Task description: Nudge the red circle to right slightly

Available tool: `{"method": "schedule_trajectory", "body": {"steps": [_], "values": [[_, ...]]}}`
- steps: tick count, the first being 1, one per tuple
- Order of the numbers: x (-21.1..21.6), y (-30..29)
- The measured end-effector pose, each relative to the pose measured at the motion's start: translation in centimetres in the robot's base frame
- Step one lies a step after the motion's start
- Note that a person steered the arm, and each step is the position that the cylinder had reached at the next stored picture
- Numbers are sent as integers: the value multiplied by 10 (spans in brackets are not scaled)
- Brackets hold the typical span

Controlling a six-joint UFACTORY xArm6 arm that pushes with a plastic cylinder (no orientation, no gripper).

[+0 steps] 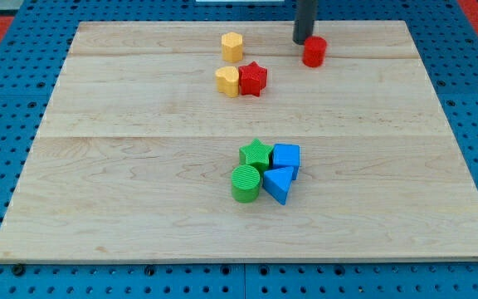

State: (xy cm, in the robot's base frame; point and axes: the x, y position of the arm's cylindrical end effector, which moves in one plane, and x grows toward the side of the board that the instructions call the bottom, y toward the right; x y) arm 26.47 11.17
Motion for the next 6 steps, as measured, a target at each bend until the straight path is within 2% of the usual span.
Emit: {"method": "schedule_trajectory", "body": {"steps": [1,2,3,4,6], "values": [[25,14],[-4,7],[-10,-33],[22,-35],[68,40]]}}
